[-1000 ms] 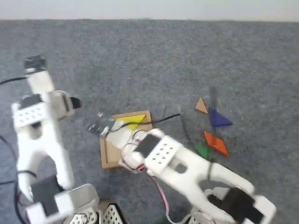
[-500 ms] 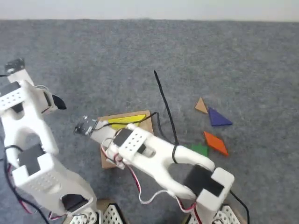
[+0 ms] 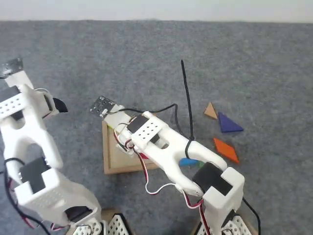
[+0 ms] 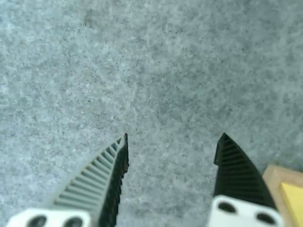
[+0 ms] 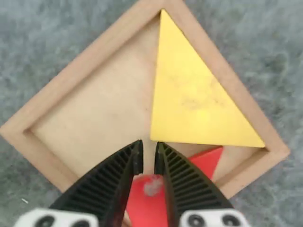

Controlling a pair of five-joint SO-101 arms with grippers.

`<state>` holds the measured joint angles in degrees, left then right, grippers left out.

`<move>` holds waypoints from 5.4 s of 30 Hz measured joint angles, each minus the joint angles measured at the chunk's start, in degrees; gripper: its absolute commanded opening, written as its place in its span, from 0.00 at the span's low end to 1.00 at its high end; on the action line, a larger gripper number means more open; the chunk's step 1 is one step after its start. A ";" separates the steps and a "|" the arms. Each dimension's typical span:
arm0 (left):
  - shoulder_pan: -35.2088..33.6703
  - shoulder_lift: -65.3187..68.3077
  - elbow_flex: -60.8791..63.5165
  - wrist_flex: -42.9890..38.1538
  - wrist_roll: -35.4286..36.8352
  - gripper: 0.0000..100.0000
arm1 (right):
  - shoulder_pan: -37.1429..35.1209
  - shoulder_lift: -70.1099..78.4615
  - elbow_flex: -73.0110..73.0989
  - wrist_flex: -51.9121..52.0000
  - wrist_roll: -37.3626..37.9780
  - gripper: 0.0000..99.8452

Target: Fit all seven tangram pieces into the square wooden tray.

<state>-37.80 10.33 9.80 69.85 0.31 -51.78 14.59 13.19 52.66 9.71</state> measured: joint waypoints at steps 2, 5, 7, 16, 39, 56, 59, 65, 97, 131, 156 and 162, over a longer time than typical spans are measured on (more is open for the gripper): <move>0.00 0.00 0.00 0.00 0.00 0.29 | 0.26 -0.97 -1.14 0.00 0.00 0.07; 0.00 0.00 0.00 0.00 0.00 0.29 | 2.37 -5.80 -2.02 1.41 -0.62 0.07; 0.00 0.00 0.00 0.00 0.00 0.29 | 4.57 -10.20 -2.29 3.52 -0.97 0.07; 0.00 0.00 0.00 0.00 -0.09 0.29 | 15.65 -34.99 15.47 5.71 -1.41 0.07; 0.00 0.00 0.00 0.00 -0.70 0.29 | -3.69 -24.88 30.68 -4.75 -1.41 0.07; 0.00 0.00 0.00 0.00 -0.97 0.29 | 1.41 -8.62 12.84 -4.84 -1.32 0.07; 0.00 0.00 0.00 0.00 -0.97 0.29 | 1.76 -6.24 10.73 -4.84 -1.49 0.07; 0.00 0.00 0.00 0.00 -0.97 0.29 | 1.85 -10.20 6.95 -1.67 -1.67 0.07; 0.00 0.00 0.00 0.00 -2.90 0.29 | 5.36 -14.07 15.12 2.46 -1.76 0.07; 0.00 0.00 0.00 0.00 -3.08 0.29 | 9.67 -7.03 15.12 -5.10 -8.09 0.18; 0.00 0.00 0.00 0.00 -3.78 0.29 | 25.58 0.62 1.49 0.18 -10.46 0.02; 0.09 0.00 0.00 0.00 -4.57 0.29 | 31.47 0.62 -2.64 2.46 -11.78 0.02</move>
<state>-37.71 10.33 9.80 69.85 -4.26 -20.31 15.21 10.55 55.12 -2.07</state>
